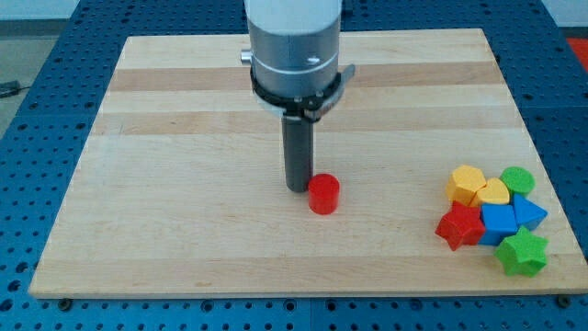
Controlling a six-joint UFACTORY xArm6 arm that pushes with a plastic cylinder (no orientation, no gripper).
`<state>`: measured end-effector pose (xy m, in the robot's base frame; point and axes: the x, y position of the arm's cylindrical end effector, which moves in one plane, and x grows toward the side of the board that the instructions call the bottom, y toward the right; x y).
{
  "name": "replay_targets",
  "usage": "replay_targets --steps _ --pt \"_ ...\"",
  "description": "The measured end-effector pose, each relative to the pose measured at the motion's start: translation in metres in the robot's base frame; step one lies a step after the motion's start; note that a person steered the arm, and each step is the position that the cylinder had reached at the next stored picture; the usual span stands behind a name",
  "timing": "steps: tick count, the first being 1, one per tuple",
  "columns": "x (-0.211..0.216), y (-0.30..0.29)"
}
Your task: Move the red circle into group of blocks
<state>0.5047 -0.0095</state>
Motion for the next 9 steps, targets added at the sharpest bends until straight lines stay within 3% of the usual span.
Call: replay_targets --steps 2,6,8,9 --pt "0.046 0.027" --pt "0.046 0.111" --pt "0.022 0.101" --pt "0.022 0.061"
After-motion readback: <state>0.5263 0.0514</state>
